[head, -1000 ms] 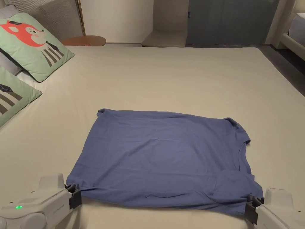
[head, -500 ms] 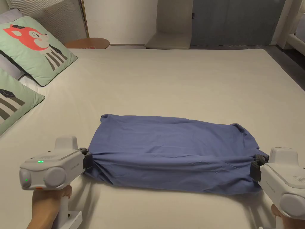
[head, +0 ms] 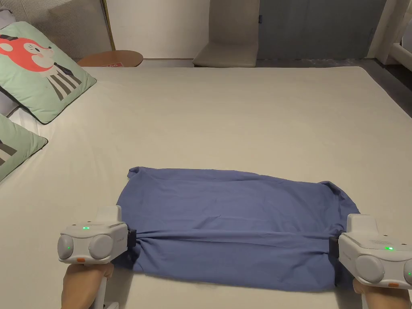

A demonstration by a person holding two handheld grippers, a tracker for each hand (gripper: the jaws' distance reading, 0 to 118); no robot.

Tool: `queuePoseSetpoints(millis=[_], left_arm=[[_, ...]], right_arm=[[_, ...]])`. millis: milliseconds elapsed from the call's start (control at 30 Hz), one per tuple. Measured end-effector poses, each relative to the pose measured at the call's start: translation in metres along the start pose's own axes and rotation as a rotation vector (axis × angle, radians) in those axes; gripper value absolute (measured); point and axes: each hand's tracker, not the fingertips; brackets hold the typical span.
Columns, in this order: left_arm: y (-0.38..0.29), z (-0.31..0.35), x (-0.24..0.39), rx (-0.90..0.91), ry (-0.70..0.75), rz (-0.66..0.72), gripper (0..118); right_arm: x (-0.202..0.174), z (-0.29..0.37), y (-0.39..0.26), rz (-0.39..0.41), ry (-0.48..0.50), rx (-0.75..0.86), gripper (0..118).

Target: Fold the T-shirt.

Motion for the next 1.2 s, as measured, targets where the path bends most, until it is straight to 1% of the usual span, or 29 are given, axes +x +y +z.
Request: queuePoseSetpoints(millis=[67,133,167,200,233,267,300,333,367,400,500,533,633,733,900,933,967,1000,1033,1067,1100,1133,1200], left_arm=[[-0.001,0.0,0.0,-0.005,0.001,-0.009,7],[0.002,0.003,0.002,-0.005,0.005,-0.015,8],[0.004,0.006,0.001,-0.007,0.004,-0.011,15],[0.006,0.01,0.001,-0.008,-0.002,0.005,28],[0.008,0.017,0.001,0.0,-0.017,0.02,56],[0.011,0.024,0.002,0.017,-0.039,0.041,78],[0.013,0.034,0.002,0.054,-0.053,0.06,97],[0.015,0.046,0.004,0.094,-0.063,0.071,109],[0.016,0.06,0.007,0.142,-0.08,0.079,108],[0.017,0.076,0.01,0.206,-0.083,0.078,108],[0.016,0.123,0.023,0.361,-0.1,0.034,108],[0.013,0.139,0.028,0.425,-0.1,0.02,108],[0.002,0.182,0.04,0.582,-0.099,-0.007,108],[-0.013,0.212,0.049,0.666,-0.104,-0.013,108],[-0.042,0.233,0.061,0.771,-0.09,-0.015,104],[-0.046,0.235,0.062,0.767,-0.088,-0.016,100],[-0.05,0.235,0.063,0.775,-0.097,-0.017,88],[-0.054,0.236,0.064,0.782,-0.106,-0.025,70],[-0.056,0.236,0.064,0.777,-0.106,-0.027,34],[-0.057,0.235,0.065,0.764,-0.108,-0.03,6],[-0.058,0.233,0.064,0.756,-0.102,-0.024,0],[-0.059,0.231,0.062,0.754,-0.11,-0.016,0],[-0.059,0.23,0.059,0.729,-0.121,-0.011,0]], right_arm=[[0.001,-0.003,-0.001,0.001,0.009,-0.026,9],[0.003,0.0,-0.001,-0.009,0.005,-0.016,10],[0.003,0.005,0.002,-0.013,0.006,-0.012,10],[0.004,0.012,0.004,-0.02,0.009,-0.005,16],[0.003,0.02,0.008,-0.025,0.012,0.008,33],[0.002,0.028,0.011,-0.029,0.015,0.022,53],[0.003,0.039,0.015,-0.03,0.019,0.055,71],[0.003,0.052,0.019,-0.031,0.02,0.1,92],[0.003,0.065,0.021,-0.031,0.016,0.143,102],[-0.002,0.092,0.026,-0.021,0.01,0.202,105],[-0.005,0.141,0.03,0.006,-0.01,0.331,105],[-0.006,0.142,0.026,0.006,-0.01,0.373,105],[-0.011,0.186,0.018,-0.005,0.001,0.485,105],[-0.017,0.219,0.004,-0.025,0.008,0.563,105],[-0.032,0.247,-0.019,-0.026,0.003,0.63,101],[-0.032,0.243,-0.021,-0.029,-0.003,0.642,98],[-0.034,0.244,-0.023,-0.026,-0.004,0.645,90],[-0.035,0.245,-0.024,-0.027,-0.003,0.645,77],[-0.036,0.244,-0.025,-0.027,-0.003,0.644,55],[-0.035,0.244,-0.025,-0.029,0.002,0.642,32],[-0.036,0.242,-0.025,-0.031,0.001,0.643,8],[-0.036,0.241,-0.025,-0.032,-0.003,0.648,1],[-0.035,0.246,-0.024,-0.039,0.002,0.65,1]])
